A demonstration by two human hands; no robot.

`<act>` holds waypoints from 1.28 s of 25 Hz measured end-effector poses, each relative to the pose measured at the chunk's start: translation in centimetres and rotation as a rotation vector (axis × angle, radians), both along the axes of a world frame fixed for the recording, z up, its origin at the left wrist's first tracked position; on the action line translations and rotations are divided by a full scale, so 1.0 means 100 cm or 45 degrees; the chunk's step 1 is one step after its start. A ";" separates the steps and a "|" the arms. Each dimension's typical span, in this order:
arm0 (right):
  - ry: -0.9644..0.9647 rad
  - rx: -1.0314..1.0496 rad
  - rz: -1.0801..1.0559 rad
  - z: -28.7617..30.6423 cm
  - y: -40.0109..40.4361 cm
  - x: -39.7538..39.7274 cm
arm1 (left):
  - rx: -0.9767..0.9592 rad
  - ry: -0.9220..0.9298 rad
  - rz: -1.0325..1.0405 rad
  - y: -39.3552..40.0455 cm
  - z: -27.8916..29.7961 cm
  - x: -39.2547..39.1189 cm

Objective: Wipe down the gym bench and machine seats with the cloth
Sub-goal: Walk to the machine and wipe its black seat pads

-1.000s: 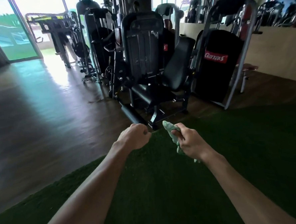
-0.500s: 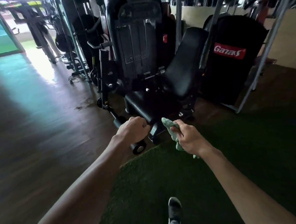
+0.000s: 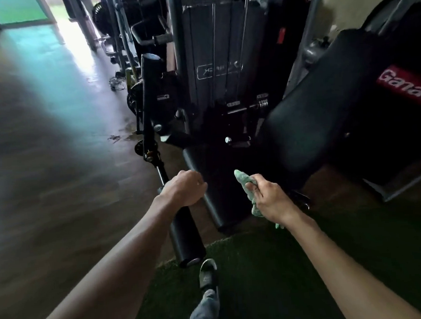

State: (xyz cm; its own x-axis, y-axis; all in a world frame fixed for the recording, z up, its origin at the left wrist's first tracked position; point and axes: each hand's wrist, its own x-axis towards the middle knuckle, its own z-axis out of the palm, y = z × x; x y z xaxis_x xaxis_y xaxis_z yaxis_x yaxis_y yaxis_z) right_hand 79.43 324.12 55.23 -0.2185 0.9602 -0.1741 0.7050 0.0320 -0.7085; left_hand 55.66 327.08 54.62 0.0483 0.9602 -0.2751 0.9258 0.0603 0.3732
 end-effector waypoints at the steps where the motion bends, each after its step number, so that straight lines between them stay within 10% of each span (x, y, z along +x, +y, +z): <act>1: 0.008 -0.017 0.007 -0.013 0.035 -0.003 | -0.001 -0.024 0.018 0.034 -0.014 0.001; 10: 0.050 -0.055 0.050 -0.162 0.274 -0.050 | -0.113 -0.084 0.342 0.230 -0.135 -0.013; 21: -0.316 0.133 0.812 -0.364 0.372 -0.084 | -0.007 -0.140 0.642 0.271 -0.323 -0.014; 26: -0.368 0.343 0.589 -0.376 0.411 -0.139 | 0.296 -0.599 1.013 0.275 -0.336 -0.051; 32: -0.290 0.654 1.243 -0.364 0.354 -0.123 | 0.525 -0.754 1.253 0.258 -0.351 -0.048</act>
